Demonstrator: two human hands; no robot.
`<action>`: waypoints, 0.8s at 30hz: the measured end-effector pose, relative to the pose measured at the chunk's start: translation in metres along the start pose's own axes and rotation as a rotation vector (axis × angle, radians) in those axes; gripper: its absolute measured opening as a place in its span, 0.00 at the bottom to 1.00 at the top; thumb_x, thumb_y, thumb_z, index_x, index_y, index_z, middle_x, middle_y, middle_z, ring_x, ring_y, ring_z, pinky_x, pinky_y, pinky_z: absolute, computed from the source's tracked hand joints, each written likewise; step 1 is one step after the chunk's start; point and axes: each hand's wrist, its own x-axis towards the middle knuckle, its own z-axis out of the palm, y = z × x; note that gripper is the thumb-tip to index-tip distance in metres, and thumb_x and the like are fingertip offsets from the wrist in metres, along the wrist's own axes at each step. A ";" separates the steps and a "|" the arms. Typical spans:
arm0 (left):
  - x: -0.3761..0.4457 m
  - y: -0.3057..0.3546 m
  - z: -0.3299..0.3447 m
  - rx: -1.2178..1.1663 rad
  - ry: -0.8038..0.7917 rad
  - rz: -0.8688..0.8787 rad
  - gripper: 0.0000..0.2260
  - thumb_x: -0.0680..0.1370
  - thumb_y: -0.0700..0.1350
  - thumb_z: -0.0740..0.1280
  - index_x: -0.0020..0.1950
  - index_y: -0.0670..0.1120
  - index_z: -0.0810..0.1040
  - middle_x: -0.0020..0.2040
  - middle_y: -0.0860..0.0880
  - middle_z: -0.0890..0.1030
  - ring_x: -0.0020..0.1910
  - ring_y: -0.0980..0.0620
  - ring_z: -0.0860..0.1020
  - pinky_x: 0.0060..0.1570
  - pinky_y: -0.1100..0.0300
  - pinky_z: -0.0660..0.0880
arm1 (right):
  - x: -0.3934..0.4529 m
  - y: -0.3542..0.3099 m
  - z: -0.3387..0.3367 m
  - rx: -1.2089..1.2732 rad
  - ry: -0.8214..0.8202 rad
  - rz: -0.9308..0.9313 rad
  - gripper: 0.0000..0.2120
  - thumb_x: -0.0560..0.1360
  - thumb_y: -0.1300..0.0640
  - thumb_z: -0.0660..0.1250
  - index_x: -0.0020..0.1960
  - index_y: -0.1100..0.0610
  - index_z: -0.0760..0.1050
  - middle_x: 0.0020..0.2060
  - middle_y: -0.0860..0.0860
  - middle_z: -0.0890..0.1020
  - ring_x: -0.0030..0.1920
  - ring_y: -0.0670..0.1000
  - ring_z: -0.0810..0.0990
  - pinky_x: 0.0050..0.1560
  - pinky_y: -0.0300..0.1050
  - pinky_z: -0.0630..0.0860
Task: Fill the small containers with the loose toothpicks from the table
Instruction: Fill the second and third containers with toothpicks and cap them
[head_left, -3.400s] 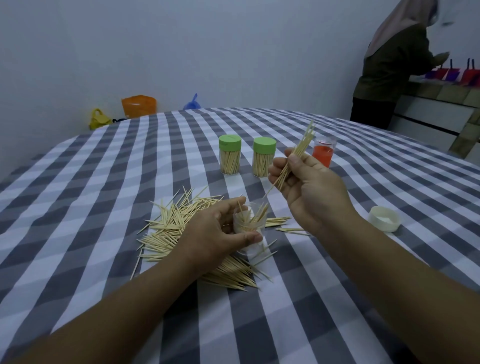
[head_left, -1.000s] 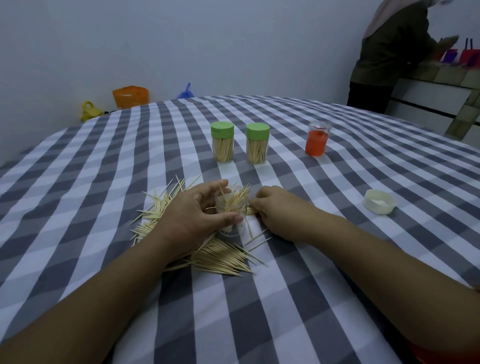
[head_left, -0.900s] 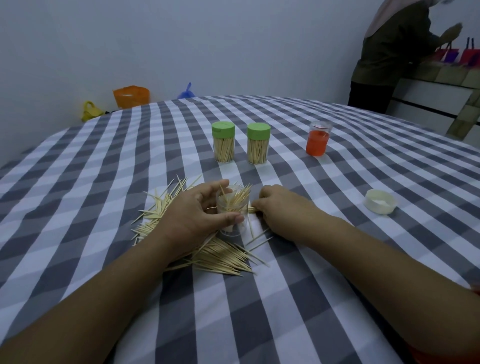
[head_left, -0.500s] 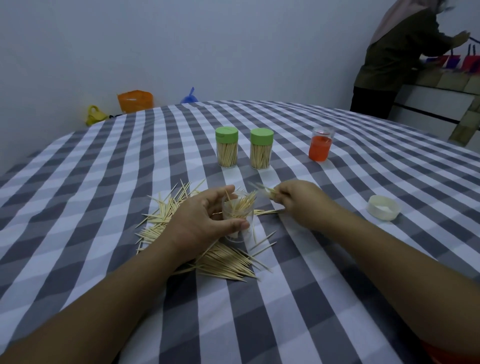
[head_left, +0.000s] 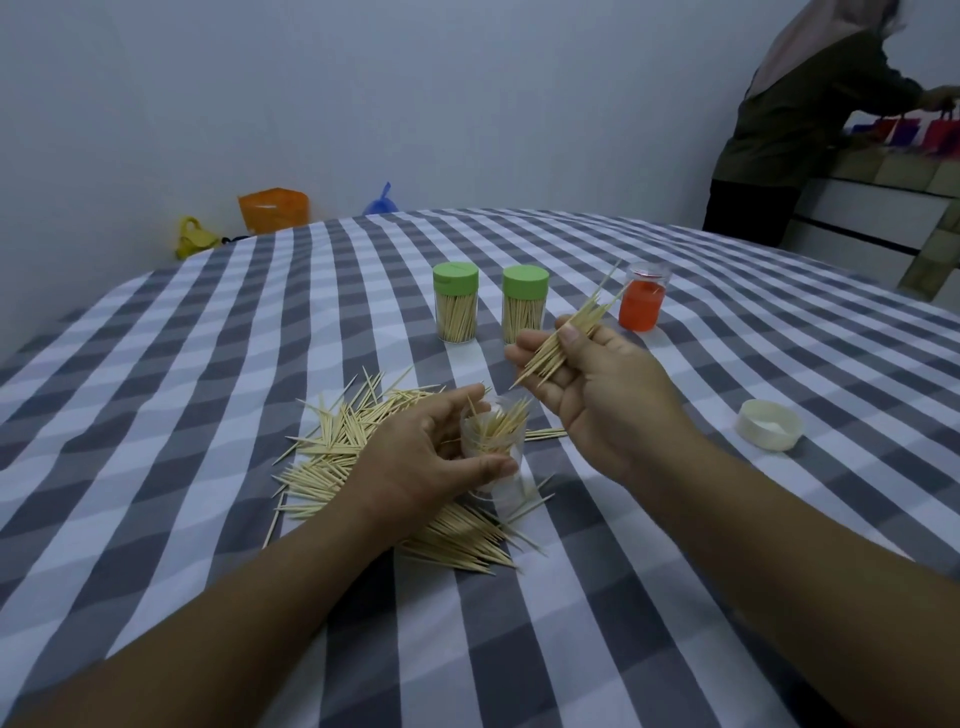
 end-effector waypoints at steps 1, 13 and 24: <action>0.000 0.000 0.000 -0.004 0.000 0.000 0.40 0.58 0.46 0.76 0.70 0.44 0.70 0.55 0.57 0.80 0.51 0.62 0.81 0.50 0.68 0.76 | -0.001 0.004 0.001 -0.004 -0.009 0.009 0.08 0.82 0.62 0.53 0.51 0.58 0.71 0.45 0.58 0.83 0.49 0.55 0.83 0.54 0.49 0.79; 0.000 0.000 0.000 -0.020 -0.009 0.020 0.32 0.59 0.46 0.75 0.62 0.55 0.72 0.46 0.61 0.83 0.49 0.62 0.82 0.48 0.68 0.77 | -0.009 0.021 -0.001 -0.552 -0.142 -0.019 0.08 0.82 0.57 0.56 0.52 0.48 0.73 0.54 0.51 0.81 0.58 0.51 0.78 0.62 0.53 0.74; 0.002 -0.003 -0.002 0.027 -0.006 0.033 0.35 0.62 0.45 0.77 0.68 0.49 0.71 0.52 0.53 0.83 0.50 0.58 0.82 0.51 0.62 0.79 | -0.010 0.019 -0.006 -0.695 -0.228 0.007 0.12 0.80 0.55 0.59 0.60 0.50 0.76 0.57 0.50 0.80 0.61 0.48 0.77 0.64 0.48 0.72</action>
